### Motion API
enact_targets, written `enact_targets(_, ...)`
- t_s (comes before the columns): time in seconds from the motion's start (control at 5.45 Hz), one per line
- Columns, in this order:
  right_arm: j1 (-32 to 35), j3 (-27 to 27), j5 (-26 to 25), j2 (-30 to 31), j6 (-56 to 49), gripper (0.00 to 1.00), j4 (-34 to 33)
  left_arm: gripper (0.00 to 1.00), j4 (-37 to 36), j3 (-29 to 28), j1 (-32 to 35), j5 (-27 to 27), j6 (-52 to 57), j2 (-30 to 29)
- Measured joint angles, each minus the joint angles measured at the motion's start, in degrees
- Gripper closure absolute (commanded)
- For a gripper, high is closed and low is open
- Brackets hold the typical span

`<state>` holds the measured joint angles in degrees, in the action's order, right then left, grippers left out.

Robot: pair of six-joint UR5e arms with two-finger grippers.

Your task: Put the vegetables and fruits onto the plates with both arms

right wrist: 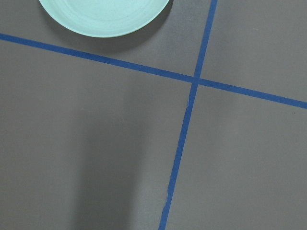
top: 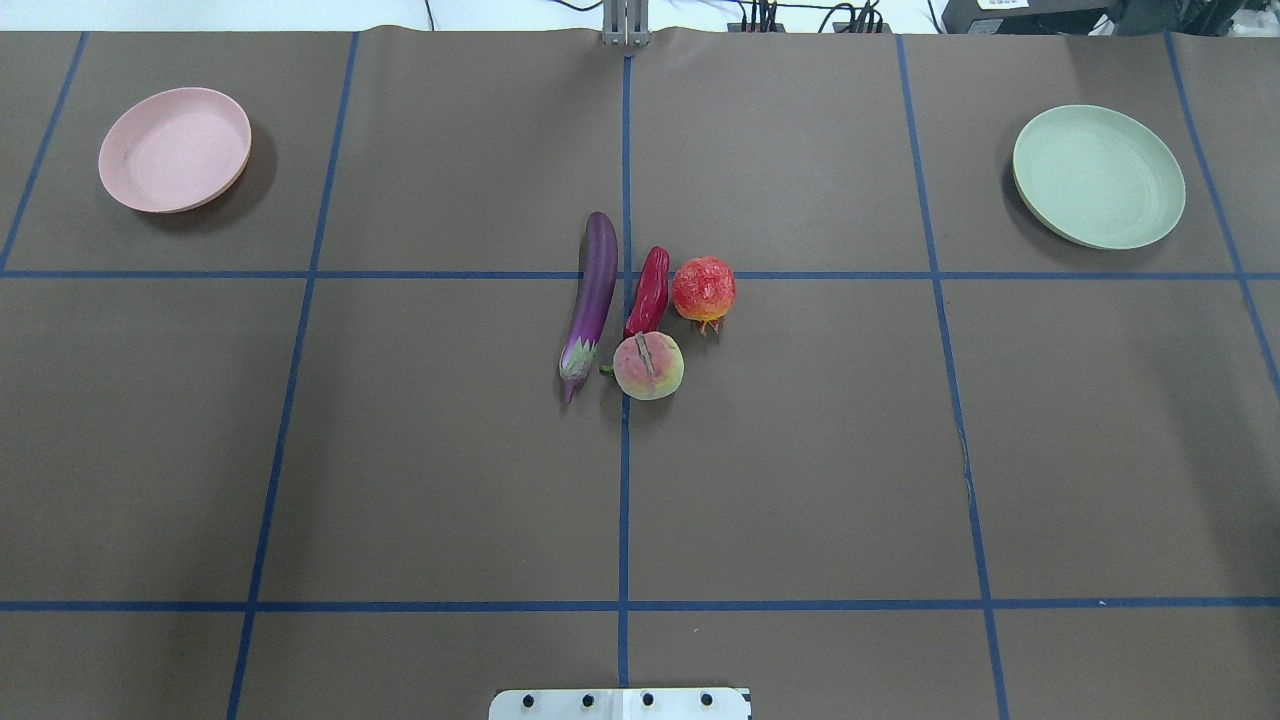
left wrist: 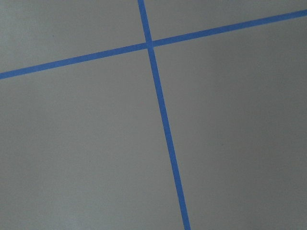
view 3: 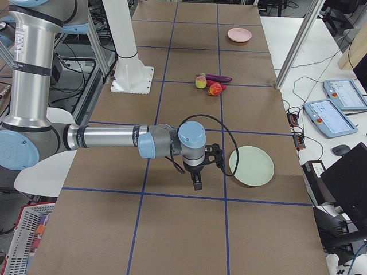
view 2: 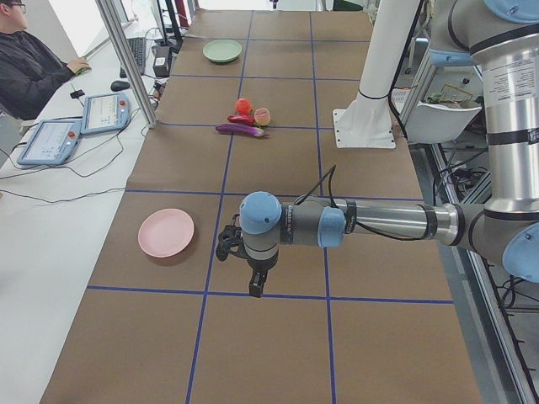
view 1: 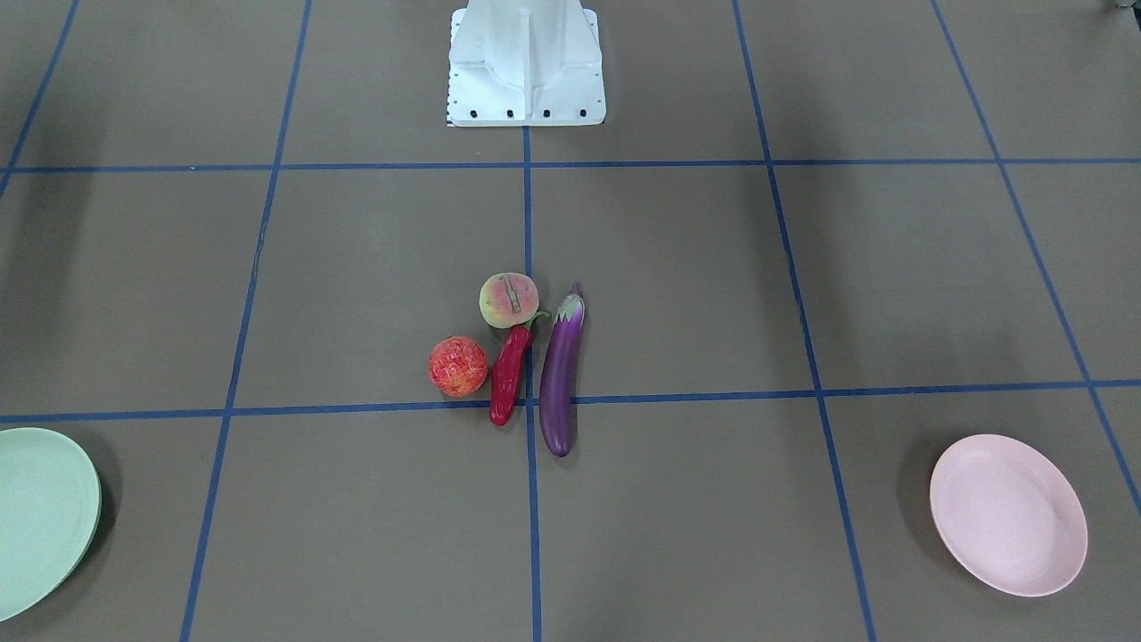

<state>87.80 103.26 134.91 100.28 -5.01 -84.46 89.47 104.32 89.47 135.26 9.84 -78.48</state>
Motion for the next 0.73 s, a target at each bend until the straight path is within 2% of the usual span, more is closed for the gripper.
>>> enact_targets(0.55, -0.06, 0.06, 0.08, -0.79, 0.14, 0.0, 1.82, 0.0, 0.03, 1.11, -0.16, 0.19, -0.19, -0.59)
enact_targets(0.73, -0.37, -0.28, 0.09, -1.69, 0.35, 0.0, 8.19, 0.0, 0.18, 0.99, -0.29, 0.4, -0.47, -2.0)
